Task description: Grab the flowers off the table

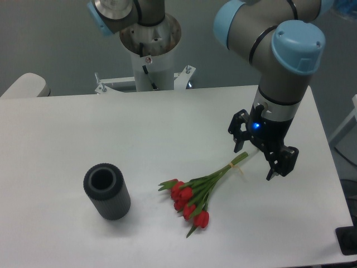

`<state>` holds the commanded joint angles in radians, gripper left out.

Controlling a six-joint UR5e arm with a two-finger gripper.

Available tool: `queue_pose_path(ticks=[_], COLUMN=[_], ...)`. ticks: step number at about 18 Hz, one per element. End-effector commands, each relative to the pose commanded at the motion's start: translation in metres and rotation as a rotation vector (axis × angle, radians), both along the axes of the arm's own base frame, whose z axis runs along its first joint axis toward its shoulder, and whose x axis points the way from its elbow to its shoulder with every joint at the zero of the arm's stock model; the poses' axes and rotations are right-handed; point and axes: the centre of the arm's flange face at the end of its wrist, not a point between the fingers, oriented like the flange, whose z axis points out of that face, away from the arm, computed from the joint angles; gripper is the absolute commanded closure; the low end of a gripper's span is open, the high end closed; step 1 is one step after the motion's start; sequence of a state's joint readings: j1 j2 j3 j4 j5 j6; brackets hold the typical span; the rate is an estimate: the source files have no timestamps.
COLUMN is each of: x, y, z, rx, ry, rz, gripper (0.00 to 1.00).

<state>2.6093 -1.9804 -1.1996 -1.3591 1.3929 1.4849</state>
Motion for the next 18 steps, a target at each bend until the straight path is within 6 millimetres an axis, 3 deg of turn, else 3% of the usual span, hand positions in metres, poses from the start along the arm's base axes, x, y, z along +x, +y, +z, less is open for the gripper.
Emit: queue_pose_path(ticks=[9,13,16,18], x=[0.01,0.023,0.049,0.055], y=[0.0,0.0,0.022,0.026], z=[-0.014,-0.031,-0.049,-0.072], rx=[-0.017,-0.049,-0.145,-0.221], ry=[-0.026,-0.069,-0.053,-0.046], rz=[0.003,0.097,0.163,0.238], gripper=[0.0,0.0,0.0,0.0])
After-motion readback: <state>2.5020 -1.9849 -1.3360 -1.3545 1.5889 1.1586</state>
